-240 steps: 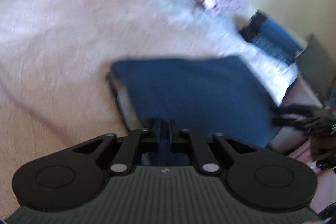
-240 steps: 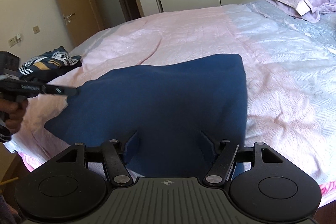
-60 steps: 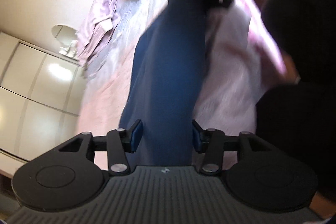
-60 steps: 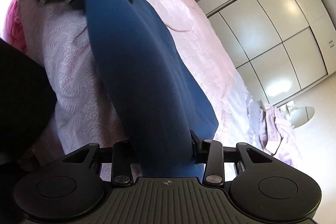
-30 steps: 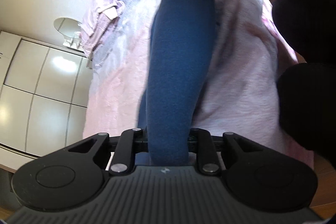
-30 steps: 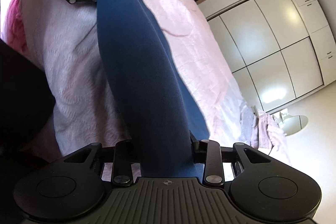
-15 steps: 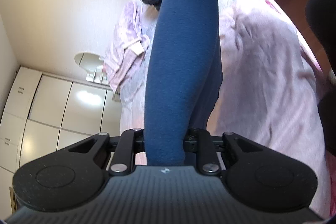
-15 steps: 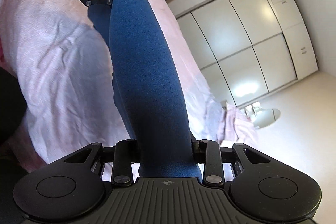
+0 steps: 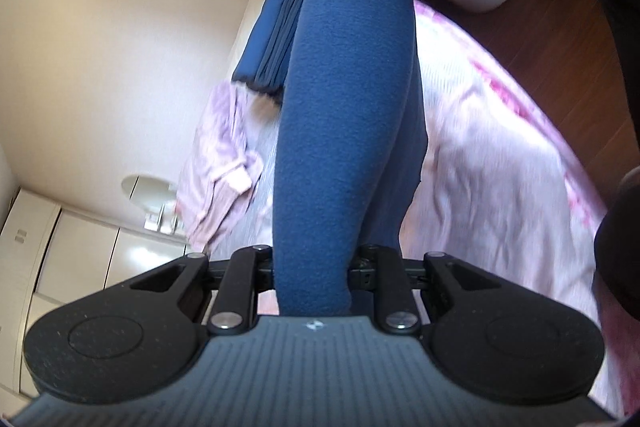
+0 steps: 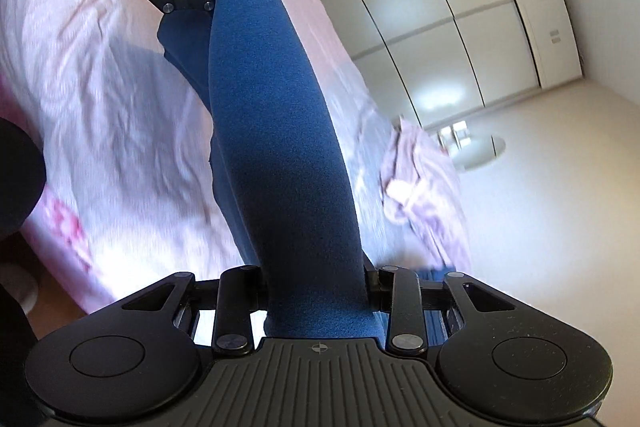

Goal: Fold clothes
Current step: 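Carry the sweatshirt with both grippers toward the stack of folded jeans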

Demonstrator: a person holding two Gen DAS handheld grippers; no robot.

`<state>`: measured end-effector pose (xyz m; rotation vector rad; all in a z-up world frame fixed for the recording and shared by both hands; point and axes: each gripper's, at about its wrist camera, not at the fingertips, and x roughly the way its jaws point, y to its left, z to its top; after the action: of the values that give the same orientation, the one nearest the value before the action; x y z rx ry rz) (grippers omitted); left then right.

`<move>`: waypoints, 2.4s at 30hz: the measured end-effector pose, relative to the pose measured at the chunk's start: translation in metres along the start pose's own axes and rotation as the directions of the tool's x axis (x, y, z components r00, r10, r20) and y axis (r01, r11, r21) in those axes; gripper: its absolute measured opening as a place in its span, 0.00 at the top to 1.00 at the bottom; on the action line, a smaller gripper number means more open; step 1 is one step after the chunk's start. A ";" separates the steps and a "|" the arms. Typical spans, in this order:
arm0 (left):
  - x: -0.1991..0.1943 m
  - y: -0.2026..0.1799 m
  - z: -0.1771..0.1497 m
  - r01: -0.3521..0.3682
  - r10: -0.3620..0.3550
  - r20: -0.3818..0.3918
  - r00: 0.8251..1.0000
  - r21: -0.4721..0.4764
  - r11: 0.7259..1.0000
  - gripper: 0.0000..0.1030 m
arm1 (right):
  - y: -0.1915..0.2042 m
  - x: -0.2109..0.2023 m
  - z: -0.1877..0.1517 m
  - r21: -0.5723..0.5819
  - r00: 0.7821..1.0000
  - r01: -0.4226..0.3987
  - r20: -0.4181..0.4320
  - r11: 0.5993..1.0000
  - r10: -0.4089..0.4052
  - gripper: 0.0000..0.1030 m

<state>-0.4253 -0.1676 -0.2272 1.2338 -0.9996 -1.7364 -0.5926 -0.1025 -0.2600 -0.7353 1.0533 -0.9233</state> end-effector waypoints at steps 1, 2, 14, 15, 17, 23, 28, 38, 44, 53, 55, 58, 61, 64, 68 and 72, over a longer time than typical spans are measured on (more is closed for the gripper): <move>0.003 0.000 0.006 0.004 -0.004 0.015 1.000 0.005 1.000 0.81 | -0.001 -0.002 -0.006 0.006 1.000 0.005 -0.015 1.000 -0.005 0.68; 0.006 0.000 0.011 0.007 -0.007 0.028 1.000 0.010 1.000 0.81 | -0.003 -0.005 -0.012 0.012 1.000 0.009 -0.028 1.000 -0.009 0.68; 0.127 0.027 0.064 0.012 -0.021 0.129 0.991 0.069 0.998 0.81 | -0.037 0.060 -0.073 0.105 0.994 0.067 -0.091 0.992 -0.058 0.68; 0.144 0.032 0.064 0.011 -0.021 0.133 0.991 0.073 0.997 0.81 | -0.042 0.075 -0.078 0.113 0.994 0.073 -0.089 0.991 -0.063 0.68; 0.172 0.046 0.066 0.024 -0.034 0.135 0.990 0.075 0.997 0.81 | -0.052 0.102 -0.085 0.125 0.994 0.070 -0.093 0.990 -0.058 0.68; 0.205 0.105 0.071 0.170 -0.174 0.098 0.980 0.053 0.984 0.81 | -0.109 0.144 -0.075 0.163 0.989 -0.040 -0.134 0.986 0.062 0.68; 0.183 0.191 0.082 0.275 -0.277 0.102 0.955 0.040 0.961 0.81 | -0.192 0.120 -0.041 0.192 0.967 -0.143 -0.183 0.971 0.178 0.68; 0.205 0.326 0.157 0.210 -0.228 0.274 0.934 0.094 0.973 0.81 | -0.348 0.074 -0.017 0.225 0.948 -0.030 -0.304 0.974 0.099 0.68; 0.275 0.348 0.220 0.200 -0.222 0.302 0.927 0.103 0.974 0.81 | -0.413 0.097 -0.068 0.230 0.939 0.047 -0.342 0.972 0.035 0.68; 0.456 0.369 0.313 0.239 -0.240 0.128 0.962 0.024 0.971 0.81 | -0.505 0.235 -0.203 0.219 0.962 -0.058 -0.250 0.974 0.113 0.68; 0.486 0.371 0.325 0.210 -0.210 0.116 0.971 0.013 0.978 0.82 | -0.531 0.266 -0.226 0.191 0.970 -0.052 -0.224 0.980 0.096 0.68; 0.529 0.359 0.335 0.153 -0.154 0.122 0.981 0.020 0.988 0.81 | -0.553 0.305 -0.255 0.136 0.983 0.002 -0.183 0.991 0.023 0.68; 0.567 0.315 0.333 0.166 -0.172 0.099 0.980 0.063 0.984 0.81 | -0.544 0.341 -0.284 0.141 0.985 0.036 -0.174 0.989 -0.011 0.67; 0.584 0.253 0.317 0.258 -0.265 0.042 0.963 0.125 0.958 0.79 | -0.490 0.371 -0.307 0.133 0.980 -0.056 -0.185 0.990 0.080 0.66; 0.578 0.230 0.304 0.219 -0.227 0.068 0.971 0.109 0.970 0.79 | -0.428 0.382 -0.324 0.107 0.964 -0.136 -0.215 0.985 0.156 0.56; 0.569 0.240 0.294 0.206 -0.211 0.061 0.975 0.086 0.975 0.73 | -0.432 0.363 -0.325 0.142 0.967 -0.101 -0.216 0.985 0.131 0.52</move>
<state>-0.8073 -0.7297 -0.1476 1.3786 -1.0174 -1.9289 -0.9396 -0.6403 -0.1399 -0.4622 1.2096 -0.9795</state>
